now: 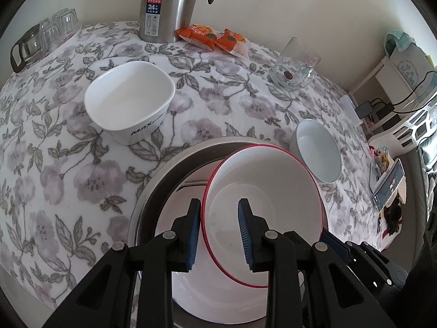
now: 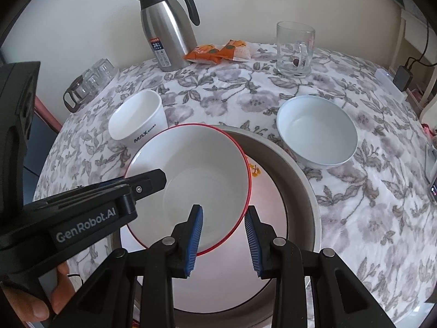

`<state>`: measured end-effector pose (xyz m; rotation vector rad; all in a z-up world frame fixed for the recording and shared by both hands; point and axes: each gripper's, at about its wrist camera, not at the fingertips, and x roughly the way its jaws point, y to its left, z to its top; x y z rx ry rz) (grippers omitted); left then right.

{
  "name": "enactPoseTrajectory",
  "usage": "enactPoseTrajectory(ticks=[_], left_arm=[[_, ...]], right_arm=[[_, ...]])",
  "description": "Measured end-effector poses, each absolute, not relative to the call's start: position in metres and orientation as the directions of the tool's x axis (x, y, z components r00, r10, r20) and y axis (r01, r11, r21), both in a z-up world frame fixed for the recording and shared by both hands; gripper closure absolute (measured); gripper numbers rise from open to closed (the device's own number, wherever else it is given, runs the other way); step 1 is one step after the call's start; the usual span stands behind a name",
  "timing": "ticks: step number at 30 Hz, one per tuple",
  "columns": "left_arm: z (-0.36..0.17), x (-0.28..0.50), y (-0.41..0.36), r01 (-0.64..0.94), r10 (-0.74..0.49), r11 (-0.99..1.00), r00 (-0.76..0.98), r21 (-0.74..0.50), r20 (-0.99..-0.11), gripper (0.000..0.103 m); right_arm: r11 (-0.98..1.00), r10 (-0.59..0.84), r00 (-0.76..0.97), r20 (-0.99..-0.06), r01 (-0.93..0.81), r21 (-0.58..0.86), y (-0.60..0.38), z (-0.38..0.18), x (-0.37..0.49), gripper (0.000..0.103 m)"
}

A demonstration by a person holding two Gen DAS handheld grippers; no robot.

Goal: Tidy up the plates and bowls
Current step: 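Lower the strawberry bowl into the basin onto the flower plate, then open both grippers and release the strawberry bowl rim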

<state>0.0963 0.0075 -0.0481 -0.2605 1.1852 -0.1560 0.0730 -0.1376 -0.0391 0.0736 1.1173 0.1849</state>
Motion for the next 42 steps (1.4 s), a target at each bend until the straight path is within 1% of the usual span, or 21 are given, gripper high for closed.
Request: enactPoseTrajectory(ticks=[21,32,42], left_arm=[[-0.050,0.098,0.008,-0.020,-0.262,0.957,0.365,-0.289,-0.893,0.074],[-0.039,0.097,0.014,-0.031,-0.253,0.956,0.412,-0.291,-0.875,0.074],[-0.026,0.091,0.021,-0.043,-0.237,0.956,0.466,-0.290,-0.852,0.074]], right_arm=[[0.980,0.195,0.404,-0.894,-0.124,0.158,-0.137,-0.044,0.074,0.068],[0.981,0.190,0.415,-0.890,-0.120,0.154,-0.139,-0.041,0.074,0.068],[0.979,0.201,0.460,-0.865,-0.114,0.167,-0.143,-0.027,0.070,0.068]])
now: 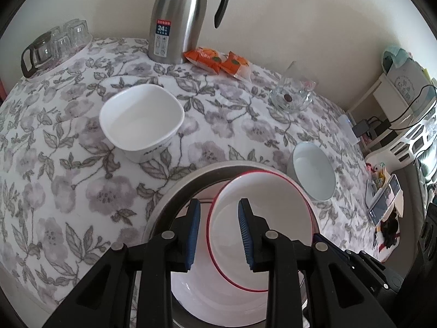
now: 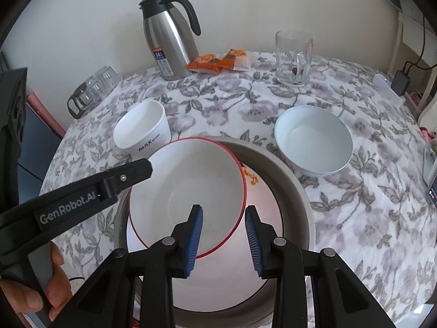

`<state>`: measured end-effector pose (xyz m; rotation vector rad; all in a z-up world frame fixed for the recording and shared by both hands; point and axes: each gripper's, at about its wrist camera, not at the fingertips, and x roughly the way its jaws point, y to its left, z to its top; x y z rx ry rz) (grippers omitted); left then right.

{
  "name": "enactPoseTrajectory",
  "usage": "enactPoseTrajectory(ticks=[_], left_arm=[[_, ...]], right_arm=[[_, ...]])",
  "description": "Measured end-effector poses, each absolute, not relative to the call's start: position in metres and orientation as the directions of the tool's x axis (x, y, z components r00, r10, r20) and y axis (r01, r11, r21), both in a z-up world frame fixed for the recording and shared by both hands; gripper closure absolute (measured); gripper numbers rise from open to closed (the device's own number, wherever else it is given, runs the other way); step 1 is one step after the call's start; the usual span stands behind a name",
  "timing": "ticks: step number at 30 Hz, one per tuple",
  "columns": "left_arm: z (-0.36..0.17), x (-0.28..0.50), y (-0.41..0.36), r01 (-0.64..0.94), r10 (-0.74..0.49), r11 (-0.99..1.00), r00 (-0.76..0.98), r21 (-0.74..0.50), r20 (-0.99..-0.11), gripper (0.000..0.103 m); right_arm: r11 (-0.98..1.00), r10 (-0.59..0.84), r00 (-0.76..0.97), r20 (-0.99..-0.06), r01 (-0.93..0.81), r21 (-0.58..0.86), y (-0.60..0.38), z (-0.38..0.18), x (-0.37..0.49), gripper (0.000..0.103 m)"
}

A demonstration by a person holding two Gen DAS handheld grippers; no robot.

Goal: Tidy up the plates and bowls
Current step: 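Open both grippers and release the strawberry bowl rim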

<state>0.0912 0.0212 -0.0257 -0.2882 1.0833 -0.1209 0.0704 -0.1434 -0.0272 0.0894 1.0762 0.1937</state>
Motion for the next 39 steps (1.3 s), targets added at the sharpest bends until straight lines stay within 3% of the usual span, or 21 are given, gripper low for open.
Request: enactPoseTrajectory(ticks=[18,21,26,30,34,37,39], left_arm=[[-0.023,0.090,0.033,-0.120,-0.172,0.957,0.495,-0.263,-0.852,0.071],[-0.024,0.091,0.031,-0.124,-0.160,0.960,0.491,-0.250,-0.856,0.062],[-0.026,0.092,0.030,-0.141,-0.128,0.965,0.484,-0.222,-0.865,0.055],[-0.028,0.093,0.031,-0.162,-0.102,0.966,0.480,-0.203,-0.871,0.040],[-0.030,0.094,0.031,-0.180,-0.070,0.968,0.478,-0.175,-0.875,0.036],[-0.031,0.094,0.032,-0.190,-0.053,0.968,0.478,-0.162,-0.877,0.025],[-0.031,0.094,0.033,-0.199,-0.042,0.967,0.483,-0.157,-0.875,0.023]], right_arm=[[0.986,0.152,0.509,-0.847,-0.025,0.162,-0.164,-0.018,0.073,0.068],[0.986,0.145,0.499,-0.854,-0.006,0.164,-0.168,-0.020,0.074,0.058],[0.986,0.136,0.497,-0.857,0.016,0.166,-0.173,-0.021,0.076,0.043],[0.987,0.128,0.498,-0.858,0.021,0.160,-0.174,-0.021,0.076,0.037],[0.987,0.126,0.494,-0.860,0.028,0.161,-0.177,-0.023,0.077,0.028],[0.986,0.126,0.497,-0.859,0.032,0.164,-0.178,-0.024,0.078,0.022],[0.986,0.122,0.499,-0.858,0.038,0.163,-0.180,-0.024,0.078,0.017]])
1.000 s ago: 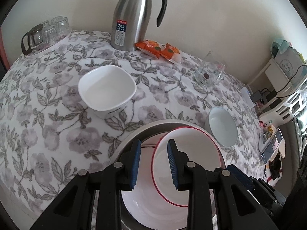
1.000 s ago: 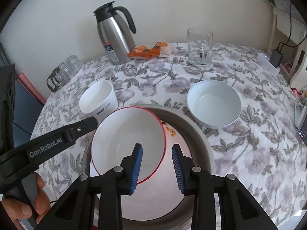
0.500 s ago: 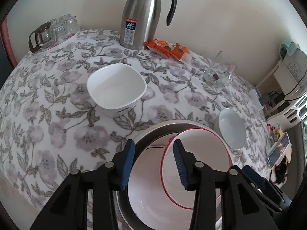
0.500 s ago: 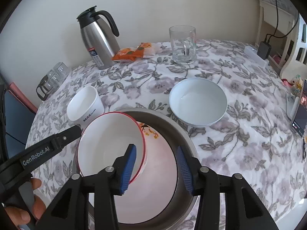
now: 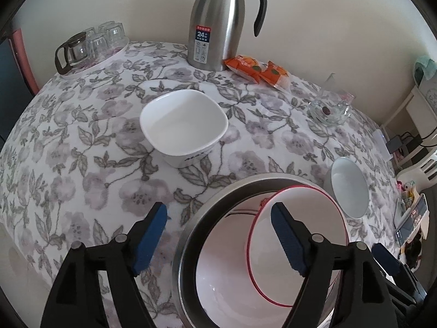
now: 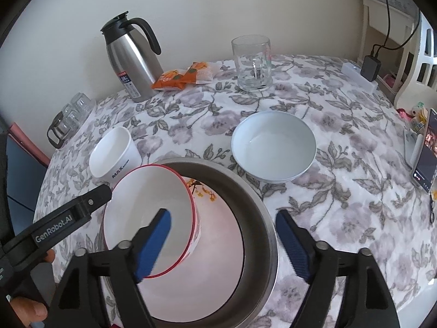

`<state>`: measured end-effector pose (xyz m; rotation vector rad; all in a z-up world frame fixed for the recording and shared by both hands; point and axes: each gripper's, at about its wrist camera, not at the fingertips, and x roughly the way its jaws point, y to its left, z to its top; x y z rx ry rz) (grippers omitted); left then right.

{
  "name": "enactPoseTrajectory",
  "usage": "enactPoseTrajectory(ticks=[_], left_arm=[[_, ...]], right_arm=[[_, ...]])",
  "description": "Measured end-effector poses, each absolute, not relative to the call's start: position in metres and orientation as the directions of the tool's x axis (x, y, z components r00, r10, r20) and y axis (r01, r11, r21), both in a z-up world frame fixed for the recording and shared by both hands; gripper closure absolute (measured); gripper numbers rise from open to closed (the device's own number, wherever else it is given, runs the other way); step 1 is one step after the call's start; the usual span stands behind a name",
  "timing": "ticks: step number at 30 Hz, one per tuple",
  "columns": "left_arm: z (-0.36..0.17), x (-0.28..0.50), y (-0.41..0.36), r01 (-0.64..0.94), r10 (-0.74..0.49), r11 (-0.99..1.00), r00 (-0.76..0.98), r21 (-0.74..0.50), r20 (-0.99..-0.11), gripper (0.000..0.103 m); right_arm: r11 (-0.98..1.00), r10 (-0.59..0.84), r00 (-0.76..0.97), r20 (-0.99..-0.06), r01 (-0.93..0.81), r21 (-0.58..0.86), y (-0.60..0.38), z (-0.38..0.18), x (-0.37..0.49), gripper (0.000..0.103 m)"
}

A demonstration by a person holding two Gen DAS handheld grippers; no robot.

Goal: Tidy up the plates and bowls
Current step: 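Open both grippers and release the strawberry bowl rim, then move both grippers to the rim of the white square MAX bowl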

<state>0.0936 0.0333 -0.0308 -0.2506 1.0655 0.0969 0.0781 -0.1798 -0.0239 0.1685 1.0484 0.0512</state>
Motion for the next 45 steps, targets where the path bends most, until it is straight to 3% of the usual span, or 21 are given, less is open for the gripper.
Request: enactPoseTrajectory(ticks=[3,6,13,21,45], left_arm=[[-0.031,0.093,0.036,-0.218,-0.022,0.965,0.489,-0.147,-0.872,0.020],[-0.031,0.093,0.041,-0.244,-0.005,0.959,0.494,-0.144,-0.870,0.015],[-0.031,0.092,0.049,-0.280,0.028,0.951,0.505,-0.133,-0.863,0.015],[-0.029,0.092,0.057,-0.302,0.040,0.943,0.522,-0.141,-0.852,0.008],[-0.022,0.082,0.131,-0.460,0.144,0.871,0.571,-0.170,-0.808,0.007]], right_arm=[[0.985,0.125,0.503,-0.855,0.040,0.167,-0.181,-0.024,0.079,0.015],[0.986,0.116,0.510,-0.852,0.044,0.161,-0.182,-0.024,0.079,0.005],[0.985,0.114,0.521,-0.846,0.050,0.163,-0.183,-0.023,0.080,0.000],[0.983,0.135,0.535,-0.834,0.033,0.180,-0.177,-0.022,0.080,0.000],[0.981,0.193,0.600,-0.777,-0.104,0.163,-0.105,-0.006,0.082,0.000]])
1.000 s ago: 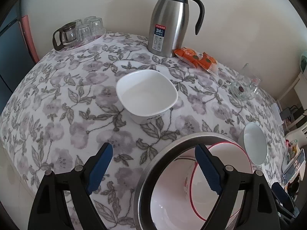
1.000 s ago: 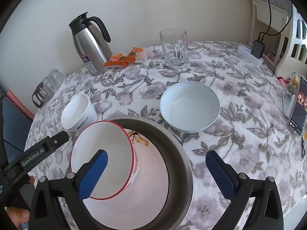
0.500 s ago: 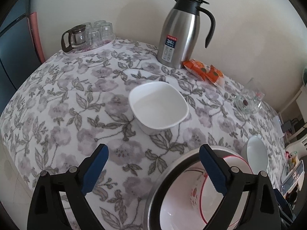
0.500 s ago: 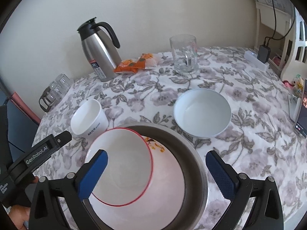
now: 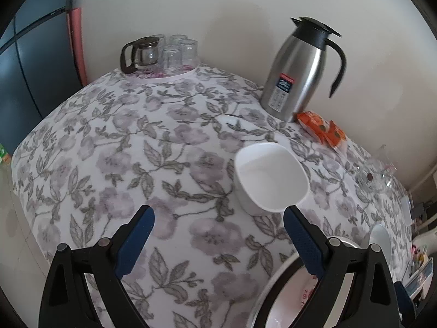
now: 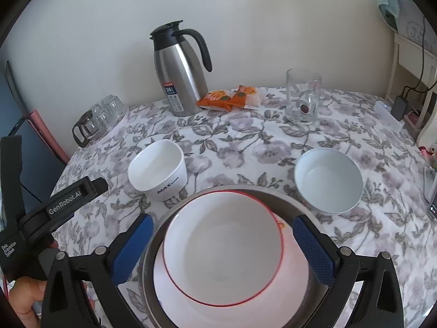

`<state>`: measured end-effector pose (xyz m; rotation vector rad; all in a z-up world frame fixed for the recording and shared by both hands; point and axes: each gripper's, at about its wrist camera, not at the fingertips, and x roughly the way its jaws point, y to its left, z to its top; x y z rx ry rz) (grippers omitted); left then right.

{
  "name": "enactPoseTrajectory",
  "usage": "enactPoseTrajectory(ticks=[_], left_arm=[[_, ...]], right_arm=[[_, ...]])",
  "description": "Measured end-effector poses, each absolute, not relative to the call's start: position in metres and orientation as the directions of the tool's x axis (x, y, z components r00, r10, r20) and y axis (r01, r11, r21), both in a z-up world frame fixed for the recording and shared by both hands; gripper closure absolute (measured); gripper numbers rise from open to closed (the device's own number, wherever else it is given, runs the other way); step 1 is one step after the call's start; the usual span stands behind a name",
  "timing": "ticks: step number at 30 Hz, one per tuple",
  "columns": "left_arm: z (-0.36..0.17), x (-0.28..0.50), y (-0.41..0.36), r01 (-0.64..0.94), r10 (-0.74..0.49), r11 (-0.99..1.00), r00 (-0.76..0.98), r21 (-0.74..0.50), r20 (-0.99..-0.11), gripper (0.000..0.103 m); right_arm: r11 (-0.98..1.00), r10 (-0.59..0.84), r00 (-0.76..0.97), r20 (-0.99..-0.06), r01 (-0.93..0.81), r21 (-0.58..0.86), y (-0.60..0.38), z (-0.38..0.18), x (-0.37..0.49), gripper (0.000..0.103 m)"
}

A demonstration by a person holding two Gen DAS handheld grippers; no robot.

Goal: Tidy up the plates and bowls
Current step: 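Move both grippers to the rim of the white square MAX bowl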

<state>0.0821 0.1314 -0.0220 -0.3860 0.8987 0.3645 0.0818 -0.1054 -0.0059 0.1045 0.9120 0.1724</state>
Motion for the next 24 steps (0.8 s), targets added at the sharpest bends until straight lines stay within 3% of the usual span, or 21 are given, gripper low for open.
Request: enactPoseTrajectory(ticks=[16,24], left_arm=[[-0.020,0.086,0.160,-0.479,0.141,0.848,0.617,-0.226,-0.774,0.007],[-0.025,0.105,0.171,-0.502,0.069,0.808,0.600,-0.308,-0.797,0.007]], right_arm=[[0.979,0.203,0.581,-0.788,-0.136,0.152,-0.065,-0.014,0.099,0.000],[0.977,0.207,0.566,-0.798,-0.157,0.143,-0.053,-0.020,0.113,0.000]])
